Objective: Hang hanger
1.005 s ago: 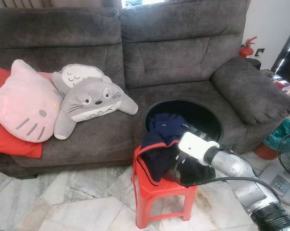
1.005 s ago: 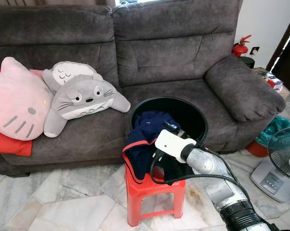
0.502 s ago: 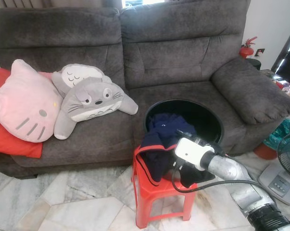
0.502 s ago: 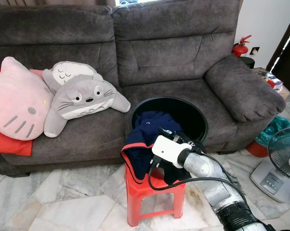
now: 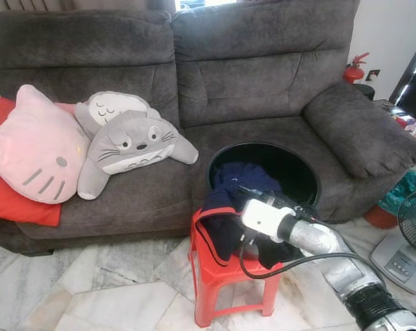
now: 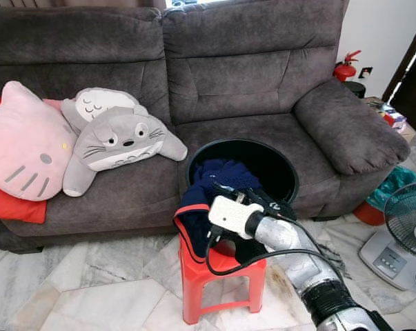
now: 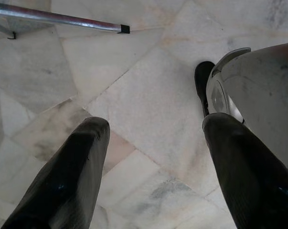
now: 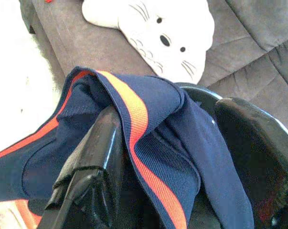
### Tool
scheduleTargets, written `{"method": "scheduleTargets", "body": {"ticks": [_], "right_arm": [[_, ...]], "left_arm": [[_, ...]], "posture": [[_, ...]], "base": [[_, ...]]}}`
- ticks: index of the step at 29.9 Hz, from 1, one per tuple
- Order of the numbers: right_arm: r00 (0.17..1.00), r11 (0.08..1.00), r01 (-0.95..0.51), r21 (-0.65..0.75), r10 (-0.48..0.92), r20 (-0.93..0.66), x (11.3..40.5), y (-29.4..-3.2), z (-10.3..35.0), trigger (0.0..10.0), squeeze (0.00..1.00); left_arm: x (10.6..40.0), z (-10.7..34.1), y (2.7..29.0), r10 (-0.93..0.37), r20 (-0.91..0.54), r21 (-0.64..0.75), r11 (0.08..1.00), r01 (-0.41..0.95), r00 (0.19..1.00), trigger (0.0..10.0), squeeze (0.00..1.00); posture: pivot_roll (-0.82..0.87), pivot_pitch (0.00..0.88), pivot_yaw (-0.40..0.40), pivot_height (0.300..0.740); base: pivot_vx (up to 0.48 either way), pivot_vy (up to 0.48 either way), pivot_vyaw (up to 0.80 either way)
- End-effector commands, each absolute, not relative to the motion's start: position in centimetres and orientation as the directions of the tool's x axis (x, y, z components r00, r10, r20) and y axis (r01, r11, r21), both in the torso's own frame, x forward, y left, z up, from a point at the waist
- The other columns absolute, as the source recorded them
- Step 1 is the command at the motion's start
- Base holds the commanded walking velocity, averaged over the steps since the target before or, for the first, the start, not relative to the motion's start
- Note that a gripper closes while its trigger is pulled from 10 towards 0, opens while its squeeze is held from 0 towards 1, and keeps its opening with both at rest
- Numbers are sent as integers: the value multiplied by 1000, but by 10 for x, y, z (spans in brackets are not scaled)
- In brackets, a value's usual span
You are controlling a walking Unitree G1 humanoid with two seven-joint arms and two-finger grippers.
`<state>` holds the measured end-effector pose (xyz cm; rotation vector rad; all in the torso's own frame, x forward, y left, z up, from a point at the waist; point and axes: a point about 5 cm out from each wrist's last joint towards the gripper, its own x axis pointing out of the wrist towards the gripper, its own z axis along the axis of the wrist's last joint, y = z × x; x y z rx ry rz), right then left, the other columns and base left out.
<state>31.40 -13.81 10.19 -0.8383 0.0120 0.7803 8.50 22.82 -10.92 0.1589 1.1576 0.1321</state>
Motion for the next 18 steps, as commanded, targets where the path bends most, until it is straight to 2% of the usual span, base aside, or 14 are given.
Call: {"method": "scheduleTargets", "body": {"ticks": [1, 9, 10, 16, 17, 18], "right_arm": [[715, 399, -635, -662, 629, -306, 316, -135, 102, 10000, 0], [718, 386, -637, -668, 612, -331, 319, -136, 96, 10000, 0], [720, 387, -636, -668, 610, -332, 320, -136, 96, 6941, 0], [720, 385, -634, -670, 611, -330, 321, -136, 95, 6941, 0], [718, 385, -635, -669, 615, -327, 321, -135, 96, 0, 0], [716, 385, -636, -669, 618, -325, 321, -134, 96, 0, 0]], "left_arm": [[83, -109, 229, 196, -898, 201, 979, -28, 394, 10000, 0], [84, -109, 229, 195, -898, 200, 979, -29, 395, 10000, 0], [84, -109, 229, 195, -898, 200, 979, -28, 395, 10000, 0], [84, -109, 229, 195, -898, 200, 979, -28, 395, 10000, 0], [84, -109, 229, 195, -898, 201, 979, -28, 395, 10000, 0], [84, -109, 229, 195, -898, 201, 979, -28, 395, 10000, 0]], "posture": [[-165, 0, 28, 740], [-164, 0, 30, 740], [-165, 0, 31, 740], [-165, 0, 31, 740], [-165, 0, 31, 740], [-165, 0, 31, 740]], "base": [[0, 0, 0], [0, 0, 0], [0, 0, 0], [0, 0, 0], [0, 0, 0], [0, 0, 0]]}}
